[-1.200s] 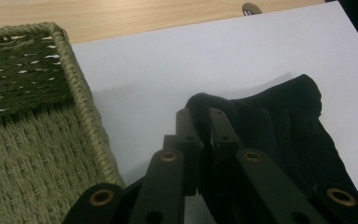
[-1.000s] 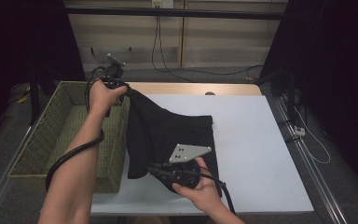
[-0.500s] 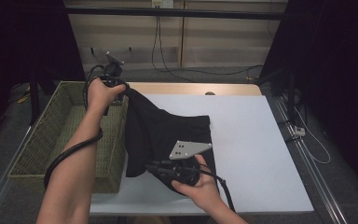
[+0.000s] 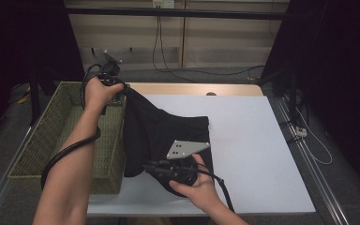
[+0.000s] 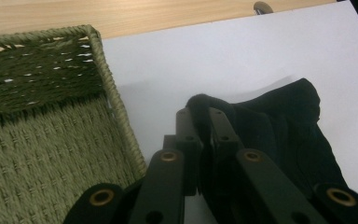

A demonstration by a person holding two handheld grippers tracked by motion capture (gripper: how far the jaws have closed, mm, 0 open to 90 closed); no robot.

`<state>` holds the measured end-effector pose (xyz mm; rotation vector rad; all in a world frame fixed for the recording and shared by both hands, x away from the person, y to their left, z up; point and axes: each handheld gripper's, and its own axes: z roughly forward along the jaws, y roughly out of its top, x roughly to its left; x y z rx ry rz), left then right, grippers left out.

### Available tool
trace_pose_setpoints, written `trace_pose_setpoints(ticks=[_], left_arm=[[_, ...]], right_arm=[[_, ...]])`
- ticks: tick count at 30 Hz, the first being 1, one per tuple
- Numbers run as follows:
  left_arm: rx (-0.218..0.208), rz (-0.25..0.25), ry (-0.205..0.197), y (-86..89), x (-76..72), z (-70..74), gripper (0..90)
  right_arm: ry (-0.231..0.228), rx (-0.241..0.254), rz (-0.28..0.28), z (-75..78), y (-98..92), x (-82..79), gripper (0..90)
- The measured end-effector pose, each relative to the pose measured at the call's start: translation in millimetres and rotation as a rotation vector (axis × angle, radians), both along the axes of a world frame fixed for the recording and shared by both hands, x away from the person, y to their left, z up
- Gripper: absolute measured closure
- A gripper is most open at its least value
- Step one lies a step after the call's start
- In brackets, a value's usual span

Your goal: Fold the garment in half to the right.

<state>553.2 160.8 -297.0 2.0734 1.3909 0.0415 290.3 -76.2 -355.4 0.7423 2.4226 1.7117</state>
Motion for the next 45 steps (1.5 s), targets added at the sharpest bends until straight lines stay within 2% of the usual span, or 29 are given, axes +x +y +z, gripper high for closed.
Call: trace_pose_setpoints(ticks=[11,29,45], left_arm=[[0.011,0.004,-0.01,6.9,0.7,9.0,85.5],[0.019,0.024,-0.003,18.1,-0.5,13.0,85.5],[0.016,0.022,-0.011,24.2,-2.0,24.3,85.5]], right_arm=[[-0.01,0.01,0.009,3.7,3.8,1.9,86.6],[-0.009,0.019,0.022,4.5,11.8,3.7,86.5],[-0.015,0.037,0.025,14.8,15.5,2.4,86.6]])
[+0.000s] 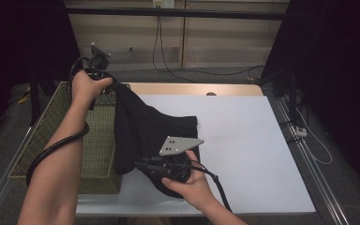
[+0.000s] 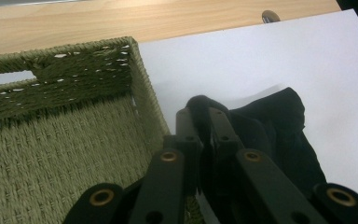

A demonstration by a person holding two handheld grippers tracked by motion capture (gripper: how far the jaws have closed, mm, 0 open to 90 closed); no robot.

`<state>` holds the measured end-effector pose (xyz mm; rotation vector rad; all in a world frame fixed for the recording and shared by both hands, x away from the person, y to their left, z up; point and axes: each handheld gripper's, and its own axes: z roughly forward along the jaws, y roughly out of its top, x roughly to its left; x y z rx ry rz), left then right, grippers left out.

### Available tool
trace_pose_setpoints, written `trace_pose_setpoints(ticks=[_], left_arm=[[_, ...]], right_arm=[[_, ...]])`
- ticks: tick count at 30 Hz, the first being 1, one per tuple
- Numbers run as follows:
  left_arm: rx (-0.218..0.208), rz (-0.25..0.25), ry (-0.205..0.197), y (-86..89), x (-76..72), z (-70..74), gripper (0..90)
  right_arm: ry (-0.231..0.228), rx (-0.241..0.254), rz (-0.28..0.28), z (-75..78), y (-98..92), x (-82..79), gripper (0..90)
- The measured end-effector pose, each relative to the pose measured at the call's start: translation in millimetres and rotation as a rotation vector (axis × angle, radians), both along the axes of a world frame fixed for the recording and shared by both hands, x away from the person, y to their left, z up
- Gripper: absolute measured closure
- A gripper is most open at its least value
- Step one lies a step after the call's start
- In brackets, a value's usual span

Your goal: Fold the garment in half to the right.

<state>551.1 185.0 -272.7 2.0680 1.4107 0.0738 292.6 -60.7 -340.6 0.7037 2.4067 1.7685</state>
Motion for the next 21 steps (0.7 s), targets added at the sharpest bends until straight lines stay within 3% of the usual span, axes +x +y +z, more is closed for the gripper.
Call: trace_pose_setpoints(ticks=[21], left_arm=[[0.013,-0.016,0.007,-2.4,-0.2,12.4,85.5]], right_arm=[[-0.006,0.026,0.006,5.6,0.1,-2.0,86.6]])
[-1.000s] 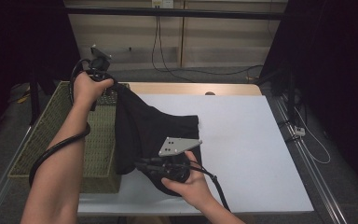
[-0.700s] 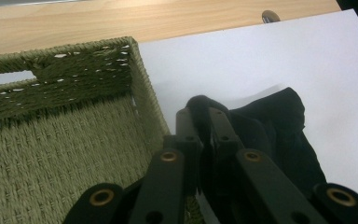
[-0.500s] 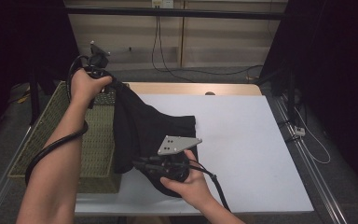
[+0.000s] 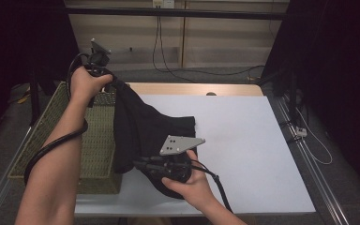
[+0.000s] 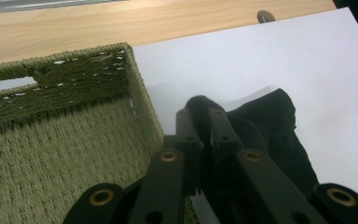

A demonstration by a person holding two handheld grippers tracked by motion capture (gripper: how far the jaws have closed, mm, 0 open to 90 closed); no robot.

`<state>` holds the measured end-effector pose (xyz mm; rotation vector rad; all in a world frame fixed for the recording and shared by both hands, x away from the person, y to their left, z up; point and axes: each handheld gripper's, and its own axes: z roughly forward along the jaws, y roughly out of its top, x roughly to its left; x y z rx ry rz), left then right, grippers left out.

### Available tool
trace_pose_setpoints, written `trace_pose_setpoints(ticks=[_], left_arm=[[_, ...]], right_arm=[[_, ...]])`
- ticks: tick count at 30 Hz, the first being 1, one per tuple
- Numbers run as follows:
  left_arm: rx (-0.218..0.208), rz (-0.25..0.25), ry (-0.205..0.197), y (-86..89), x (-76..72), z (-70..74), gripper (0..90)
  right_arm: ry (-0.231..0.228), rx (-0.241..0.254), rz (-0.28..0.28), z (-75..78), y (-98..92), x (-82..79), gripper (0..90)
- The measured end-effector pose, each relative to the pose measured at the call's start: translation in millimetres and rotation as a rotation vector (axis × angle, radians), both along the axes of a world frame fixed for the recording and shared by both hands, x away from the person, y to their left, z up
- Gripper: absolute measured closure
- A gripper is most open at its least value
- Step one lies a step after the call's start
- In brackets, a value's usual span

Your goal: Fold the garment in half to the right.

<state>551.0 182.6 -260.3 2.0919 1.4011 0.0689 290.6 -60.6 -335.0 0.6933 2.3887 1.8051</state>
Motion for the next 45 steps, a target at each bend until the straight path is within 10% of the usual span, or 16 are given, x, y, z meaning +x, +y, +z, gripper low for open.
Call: trace_pose_setpoints(ticks=[25,45], left_arm=[[0.004,0.019,0.031,10.8,-0.2,-21.6,85.3],[-0.009,0.045,0.023,31.5,-2.8,-15.2,85.5]], right_arm=[[0.04,-0.036,0.032,-28.2,22.1,-0.2,86.5],[0.032,-0.029,0.043,-21.2,30.2,1.8,86.5]])
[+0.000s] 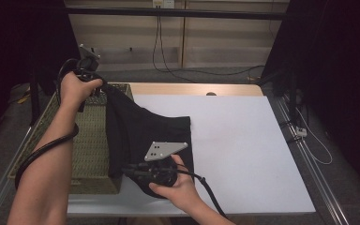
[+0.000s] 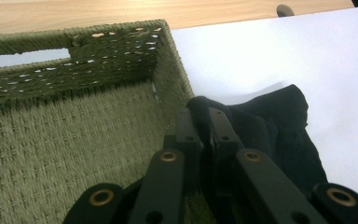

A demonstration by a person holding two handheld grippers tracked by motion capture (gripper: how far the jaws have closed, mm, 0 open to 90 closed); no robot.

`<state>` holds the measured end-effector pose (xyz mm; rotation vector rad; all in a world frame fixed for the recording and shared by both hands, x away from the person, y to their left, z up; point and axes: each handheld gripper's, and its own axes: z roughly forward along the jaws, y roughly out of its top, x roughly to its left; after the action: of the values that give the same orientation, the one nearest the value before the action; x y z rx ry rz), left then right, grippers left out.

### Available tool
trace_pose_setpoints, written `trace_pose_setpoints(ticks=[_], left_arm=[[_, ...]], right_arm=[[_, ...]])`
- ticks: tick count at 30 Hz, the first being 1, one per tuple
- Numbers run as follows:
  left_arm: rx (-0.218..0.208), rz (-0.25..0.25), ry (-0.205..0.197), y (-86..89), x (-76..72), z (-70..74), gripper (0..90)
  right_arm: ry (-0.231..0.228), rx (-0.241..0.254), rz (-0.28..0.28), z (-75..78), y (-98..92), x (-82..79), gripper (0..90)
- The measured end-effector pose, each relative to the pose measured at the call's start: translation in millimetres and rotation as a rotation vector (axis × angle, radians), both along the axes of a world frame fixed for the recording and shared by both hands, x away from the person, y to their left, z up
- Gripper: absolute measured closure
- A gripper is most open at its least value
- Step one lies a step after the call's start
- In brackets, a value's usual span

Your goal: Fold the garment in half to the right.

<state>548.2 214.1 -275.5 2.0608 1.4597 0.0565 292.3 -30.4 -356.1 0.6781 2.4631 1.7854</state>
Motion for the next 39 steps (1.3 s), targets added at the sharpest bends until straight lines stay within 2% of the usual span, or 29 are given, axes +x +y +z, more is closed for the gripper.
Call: trace_pose_setpoints(ticks=[6,16,39], left_arm=[[0.0,0.006,0.001,5.5,0.3,2.3,85.5],[0.011,0.008,0.004,3.5,1.5,5.9,85.5],[0.013,-0.047,0.037,-36.2,5.6,-17.0,84.9]], right_arm=[[-0.001,0.007,0.001,0.6,0.9,1.4,86.5],[-0.001,0.016,0.001,0.2,0.3,2.3,86.5],[0.057,-0.015,-0.021,-34.7,1.5,-2.8,86.1]])
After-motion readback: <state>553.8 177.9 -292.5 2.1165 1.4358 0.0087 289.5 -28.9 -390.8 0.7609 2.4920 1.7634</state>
